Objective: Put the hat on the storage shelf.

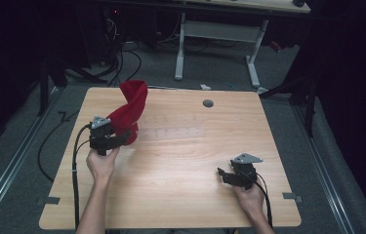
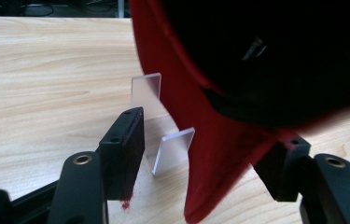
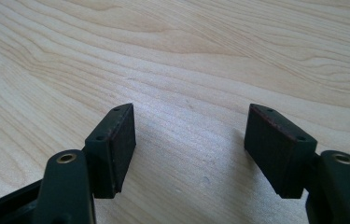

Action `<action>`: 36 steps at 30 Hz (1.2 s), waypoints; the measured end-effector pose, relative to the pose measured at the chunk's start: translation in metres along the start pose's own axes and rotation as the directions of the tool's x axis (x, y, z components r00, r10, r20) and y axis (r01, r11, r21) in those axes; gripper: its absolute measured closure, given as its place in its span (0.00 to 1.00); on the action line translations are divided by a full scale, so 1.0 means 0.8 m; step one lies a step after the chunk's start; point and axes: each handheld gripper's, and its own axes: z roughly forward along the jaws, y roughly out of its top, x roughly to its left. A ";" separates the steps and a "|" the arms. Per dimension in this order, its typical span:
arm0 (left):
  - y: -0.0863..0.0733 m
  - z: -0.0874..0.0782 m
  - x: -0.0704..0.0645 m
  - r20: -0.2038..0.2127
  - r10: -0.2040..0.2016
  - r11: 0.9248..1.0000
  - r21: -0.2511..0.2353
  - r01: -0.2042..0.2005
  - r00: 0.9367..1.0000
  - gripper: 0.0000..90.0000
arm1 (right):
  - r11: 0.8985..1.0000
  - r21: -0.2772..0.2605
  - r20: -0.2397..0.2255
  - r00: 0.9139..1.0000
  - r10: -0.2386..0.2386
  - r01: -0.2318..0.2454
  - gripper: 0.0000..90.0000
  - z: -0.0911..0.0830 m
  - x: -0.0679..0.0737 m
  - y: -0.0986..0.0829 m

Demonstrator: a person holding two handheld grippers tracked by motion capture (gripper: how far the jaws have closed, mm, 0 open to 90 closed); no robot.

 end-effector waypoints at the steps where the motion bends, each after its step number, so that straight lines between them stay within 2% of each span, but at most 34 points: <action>1: -0.001 -0.003 0.001 -0.002 0.003 1.000 0.010 -0.003 1.000 0.43 | 1.000 -0.001 0.000 1.000 -0.002 0.002 0.38 0.000 0.000 0.000; 9: -0.001 -0.010 -0.002 0.003 0.015 1.000 0.004 -0.015 1.000 0.41 | 1.000 -0.001 0.000 1.000 -0.002 0.002 0.38 0.000 0.000 0.000; 16: -0.001 -0.019 0.000 0.004 0.004 1.000 -0.005 -0.004 1.000 0.41 | 1.000 -0.001 0.001 1.000 -0.001 0.001 0.38 0.000 0.000 0.000; 18: -0.002 -0.022 0.001 -0.011 0.015 1.000 -0.003 -0.015 1.000 0.41 | 1.000 -0.001 0.000 1.000 -0.001 0.001 0.38 0.000 0.000 0.000; 22: -0.003 -0.028 0.002 -0.011 0.015 1.000 0.003 -0.015 1.000 0.41 | 1.000 -0.001 0.000 1.000 0.000 0.000 0.38 0.000 0.000 0.000; 24: -0.004 -0.031 0.000 -0.025 0.036 0.999 0.010 -0.036 0.999 0.41 | 1.000 -0.001 0.000 1.000 0.000 0.000 0.38 0.000 0.000 0.000; 28: -0.004 -0.040 -0.005 -0.014 0.054 0.999 0.009 -0.054 0.998 0.41 | 1.000 -0.001 0.000 1.000 0.000 0.000 0.38 0.000 0.000 0.000; 30: -0.003 -0.044 -0.006 -0.006 0.046 0.999 0.000 -0.046 0.999 0.41 | 1.000 -0.001 0.000 1.000 0.000 0.000 0.38 0.000 0.000 0.000; 33: -0.003 -0.050 -0.005 0.005 -0.001 1.000 0.004 0.001 1.000 0.41 | 1.000 -0.001 0.000 1.000 -0.001 0.001 0.38 0.000 0.000 0.000; 36: -0.006 -0.056 -0.006 0.008 0.020 1.000 0.004 -0.020 1.000 0.41 | 1.000 -0.001 -0.001 1.000 -0.003 0.003 0.38 0.000 -0.001 0.000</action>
